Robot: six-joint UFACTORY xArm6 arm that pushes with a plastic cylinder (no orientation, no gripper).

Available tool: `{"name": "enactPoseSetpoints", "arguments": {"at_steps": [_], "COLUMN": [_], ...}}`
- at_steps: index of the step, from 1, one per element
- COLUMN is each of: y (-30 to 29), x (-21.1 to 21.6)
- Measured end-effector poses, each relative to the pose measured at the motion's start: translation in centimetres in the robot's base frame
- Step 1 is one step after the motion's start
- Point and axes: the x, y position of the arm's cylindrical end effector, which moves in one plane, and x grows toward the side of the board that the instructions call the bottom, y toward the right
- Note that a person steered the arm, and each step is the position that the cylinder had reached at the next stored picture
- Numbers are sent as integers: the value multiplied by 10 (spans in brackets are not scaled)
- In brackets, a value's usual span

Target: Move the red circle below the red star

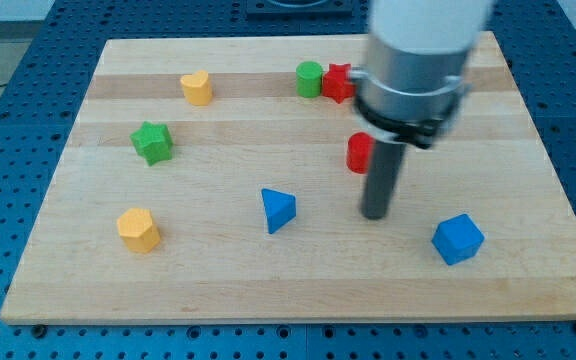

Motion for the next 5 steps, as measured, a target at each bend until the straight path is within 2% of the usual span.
{"name": "enactPoseSetpoints", "arguments": {"at_steps": [1, 2, 3, 5], "y": [2, 38, 19, 13], "x": [-23, -39, -58, -60]}}
